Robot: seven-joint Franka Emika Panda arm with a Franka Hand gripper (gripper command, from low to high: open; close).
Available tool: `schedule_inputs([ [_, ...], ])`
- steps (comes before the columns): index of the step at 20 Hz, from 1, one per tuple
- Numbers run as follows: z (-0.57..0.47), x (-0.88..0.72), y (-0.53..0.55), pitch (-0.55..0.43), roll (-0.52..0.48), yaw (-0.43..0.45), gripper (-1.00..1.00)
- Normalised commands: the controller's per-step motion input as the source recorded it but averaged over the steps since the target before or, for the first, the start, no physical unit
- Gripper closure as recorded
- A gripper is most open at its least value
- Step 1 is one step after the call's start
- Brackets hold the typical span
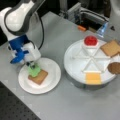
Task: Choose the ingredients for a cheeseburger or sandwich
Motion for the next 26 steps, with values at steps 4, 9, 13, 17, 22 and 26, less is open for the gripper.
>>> schedule_inputs([
  [4,-0.03,0.17,-0.17,-0.042,0.097,0.133,1.0],
  [9,-0.08,0.12,-0.12,-0.024,0.055,0.175,-1.0],
  [13,-0.13,0.1,-0.02,-0.053,0.045,0.194,-1.0],
  [17,-0.12,0.08,-0.01,-0.075,0.038,0.165,-1.0],
  [22,-0.06,0.08,-0.08,-0.079,0.011,0.137,-1.0],
  [26,-0.03,0.07,-0.13,-0.063,-0.01,0.136,-1.0],
])
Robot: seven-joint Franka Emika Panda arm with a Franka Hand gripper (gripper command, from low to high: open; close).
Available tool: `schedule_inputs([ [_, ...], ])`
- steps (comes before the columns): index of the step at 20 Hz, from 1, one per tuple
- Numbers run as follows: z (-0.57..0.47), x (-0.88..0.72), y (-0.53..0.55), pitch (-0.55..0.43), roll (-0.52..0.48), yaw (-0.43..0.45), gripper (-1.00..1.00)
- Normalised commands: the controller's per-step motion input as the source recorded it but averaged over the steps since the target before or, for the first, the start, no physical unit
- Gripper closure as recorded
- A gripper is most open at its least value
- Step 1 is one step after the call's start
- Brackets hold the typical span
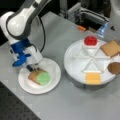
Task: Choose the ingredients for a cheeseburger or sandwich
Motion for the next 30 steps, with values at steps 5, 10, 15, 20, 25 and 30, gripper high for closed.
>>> schedule_inputs([
  [5,-0.01,0.07,-0.16,-0.054,0.005,0.143,-1.0],
  [10,0.12,0.0,-0.09,-0.016,-0.043,0.121,-1.0],
  [15,0.29,-0.13,0.08,0.08,-0.247,0.058,-1.0],
  [20,0.36,-0.22,0.33,0.119,-0.432,-0.045,-1.0],
  [25,0.27,-0.31,0.55,0.112,-0.602,-0.119,-1.0],
  [30,0.19,-0.44,0.79,-0.003,-0.588,-0.147,-1.0],
])
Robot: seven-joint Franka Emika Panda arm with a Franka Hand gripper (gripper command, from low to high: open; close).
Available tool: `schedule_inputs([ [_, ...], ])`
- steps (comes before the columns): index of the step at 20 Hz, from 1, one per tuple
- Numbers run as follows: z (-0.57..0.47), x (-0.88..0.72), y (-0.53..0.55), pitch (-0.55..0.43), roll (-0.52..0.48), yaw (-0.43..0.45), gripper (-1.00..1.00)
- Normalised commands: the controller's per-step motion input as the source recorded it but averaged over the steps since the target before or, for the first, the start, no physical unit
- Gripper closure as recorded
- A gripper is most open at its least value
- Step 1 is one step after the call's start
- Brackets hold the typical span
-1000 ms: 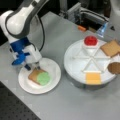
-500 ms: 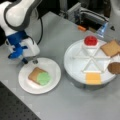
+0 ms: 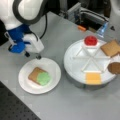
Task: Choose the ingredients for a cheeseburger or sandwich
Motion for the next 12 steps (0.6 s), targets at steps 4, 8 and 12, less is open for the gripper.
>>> schedule_inputs([
  [4,0.08,-0.68,0.9,-0.116,-0.527,-0.152,-1.0],
  [8,0.01,-0.85,0.82,-0.179,-0.446,-0.128,-1.0],
  [12,0.02,-0.83,0.57,-0.189,-0.389,-0.073,-1.0],
])
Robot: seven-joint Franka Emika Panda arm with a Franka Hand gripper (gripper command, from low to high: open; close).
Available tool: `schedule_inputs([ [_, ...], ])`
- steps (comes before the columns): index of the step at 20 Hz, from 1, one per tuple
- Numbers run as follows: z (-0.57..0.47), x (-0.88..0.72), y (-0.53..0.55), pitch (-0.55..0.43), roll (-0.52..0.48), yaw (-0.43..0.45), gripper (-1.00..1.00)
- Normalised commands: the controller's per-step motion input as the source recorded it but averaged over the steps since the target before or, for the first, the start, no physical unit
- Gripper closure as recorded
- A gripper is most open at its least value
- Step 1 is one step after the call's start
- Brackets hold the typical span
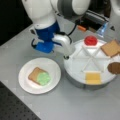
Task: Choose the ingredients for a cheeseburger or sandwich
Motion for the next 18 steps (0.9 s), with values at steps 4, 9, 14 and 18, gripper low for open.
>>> schedule_inputs([
  [4,0.01,-0.67,0.35,-0.19,-0.346,-0.077,-1.0],
  [9,-0.14,-0.47,0.3,-0.171,-0.285,-0.046,-1.0],
  [14,-0.21,-0.28,0.16,-0.176,-0.224,0.044,-1.0],
  [18,-0.24,-0.24,0.14,-0.168,-0.239,0.048,-1.0],
])
